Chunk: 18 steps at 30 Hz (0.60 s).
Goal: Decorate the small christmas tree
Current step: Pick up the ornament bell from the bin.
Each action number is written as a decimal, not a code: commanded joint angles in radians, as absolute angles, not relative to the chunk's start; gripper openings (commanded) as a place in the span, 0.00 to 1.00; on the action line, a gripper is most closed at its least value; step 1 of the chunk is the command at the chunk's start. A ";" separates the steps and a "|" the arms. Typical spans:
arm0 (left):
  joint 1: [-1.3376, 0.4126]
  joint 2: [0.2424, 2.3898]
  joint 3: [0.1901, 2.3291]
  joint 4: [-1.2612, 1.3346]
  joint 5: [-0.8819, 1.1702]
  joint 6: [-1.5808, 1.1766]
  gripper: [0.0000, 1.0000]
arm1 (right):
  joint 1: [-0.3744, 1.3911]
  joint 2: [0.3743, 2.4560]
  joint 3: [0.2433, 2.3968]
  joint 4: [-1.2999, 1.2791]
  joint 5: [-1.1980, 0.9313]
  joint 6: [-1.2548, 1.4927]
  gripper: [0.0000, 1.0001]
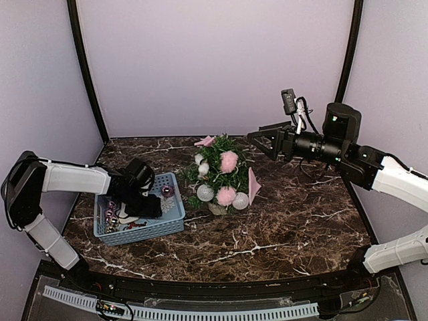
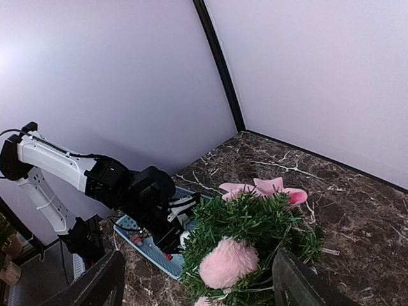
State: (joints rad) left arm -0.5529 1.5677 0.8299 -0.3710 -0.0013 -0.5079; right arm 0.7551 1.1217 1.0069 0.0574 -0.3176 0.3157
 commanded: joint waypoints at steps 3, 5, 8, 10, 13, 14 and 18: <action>-0.555 1.538 0.798 -0.273 0.040 -0.539 0.59 | 0.765 1.091 0.988 0.100 -0.306 0.319 0.80; -0.555 1.530 0.793 -0.259 0.042 -0.539 0.55 | 0.765 1.086 0.986 0.098 -0.303 0.319 0.80; -0.555 1.502 0.786 -0.254 0.017 -0.535 0.49 | 0.765 1.078 0.985 0.092 -0.293 0.319 0.80; -0.555 1.460 0.781 -0.272 -0.054 -0.537 0.45 | 0.765 1.073 0.989 0.088 -0.289 0.322 0.80; -0.555 1.336 0.758 -0.290 -0.126 -0.526 0.42 | 0.765 1.069 0.991 0.086 -0.289 0.325 0.80; -0.555 1.281 0.752 -0.288 -0.138 -0.516 0.42 | 0.765 1.068 0.992 0.087 -0.289 0.328 0.80; -0.555 1.144 0.744 -0.316 -0.120 -0.468 0.42 | 0.767 1.071 0.998 0.088 -0.302 0.339 0.80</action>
State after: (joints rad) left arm -0.5533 1.2652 0.7563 -0.2867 -0.0875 -0.5171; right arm 0.7593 1.0847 0.9924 0.0563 -0.3019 0.3199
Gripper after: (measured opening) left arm 0.475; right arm 0.804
